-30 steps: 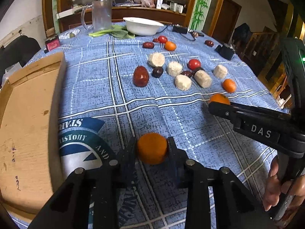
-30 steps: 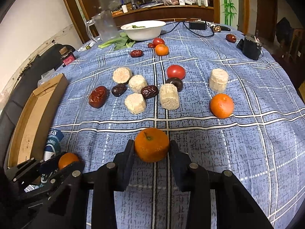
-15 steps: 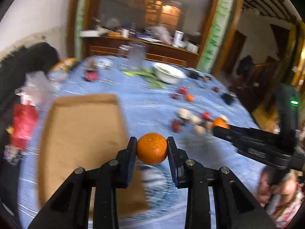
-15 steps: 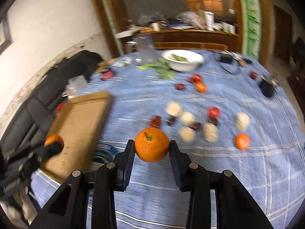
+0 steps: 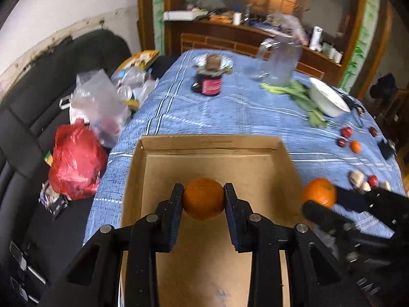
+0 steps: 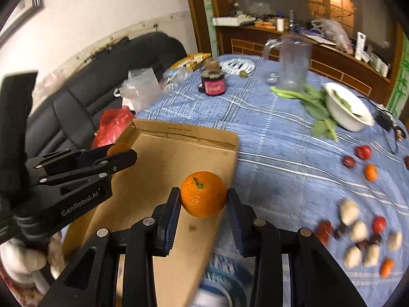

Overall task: Organize fruits
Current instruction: 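Carry both oranges into the cardboard box and open both tools, then withdraw both open tools from the box back over the fruit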

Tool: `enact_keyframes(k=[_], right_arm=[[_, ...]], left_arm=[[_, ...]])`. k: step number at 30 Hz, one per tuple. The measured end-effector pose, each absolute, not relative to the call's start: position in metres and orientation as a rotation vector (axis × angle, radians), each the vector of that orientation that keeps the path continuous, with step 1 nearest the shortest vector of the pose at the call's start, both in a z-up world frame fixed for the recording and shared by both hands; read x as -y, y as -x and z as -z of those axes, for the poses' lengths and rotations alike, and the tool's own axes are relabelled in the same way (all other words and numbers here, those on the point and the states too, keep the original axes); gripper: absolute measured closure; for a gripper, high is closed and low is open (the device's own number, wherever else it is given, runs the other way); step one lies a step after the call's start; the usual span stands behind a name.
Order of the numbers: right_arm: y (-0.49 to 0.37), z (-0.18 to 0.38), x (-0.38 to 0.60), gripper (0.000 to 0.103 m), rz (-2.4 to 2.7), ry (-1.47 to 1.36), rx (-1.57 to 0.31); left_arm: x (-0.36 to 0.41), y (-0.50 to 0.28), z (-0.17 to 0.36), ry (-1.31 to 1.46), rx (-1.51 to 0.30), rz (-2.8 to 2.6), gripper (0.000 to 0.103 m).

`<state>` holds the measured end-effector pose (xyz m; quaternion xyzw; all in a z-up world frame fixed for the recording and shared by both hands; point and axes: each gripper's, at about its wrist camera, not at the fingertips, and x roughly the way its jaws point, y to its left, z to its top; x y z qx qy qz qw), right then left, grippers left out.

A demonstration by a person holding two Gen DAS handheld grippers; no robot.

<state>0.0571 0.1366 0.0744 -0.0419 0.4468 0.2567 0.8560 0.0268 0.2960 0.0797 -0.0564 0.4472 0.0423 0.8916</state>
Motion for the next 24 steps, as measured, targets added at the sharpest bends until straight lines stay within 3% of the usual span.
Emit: enact_keyframes(k=[12,21,24], right_arm=[[-0.095,-0.03,-0.172,0.063,-0.545,0.111,-1.021],[-0.095,-0.029,-0.175,0.062,-0.541,0.12,-1.018],[-0.091,-0.038,-0.169,0.054,-0.539,0.102,-0.993]], left_arm=[[-0.317,-0.058,-0.034,0.205,-1.047,-0.094,0.072],[-0.324,-0.055,-0.039,0.252,-1.031,-0.107,0.067],[-0.328,-0.045,-0.052,0.276,-0.998,-0.116,0.061]])
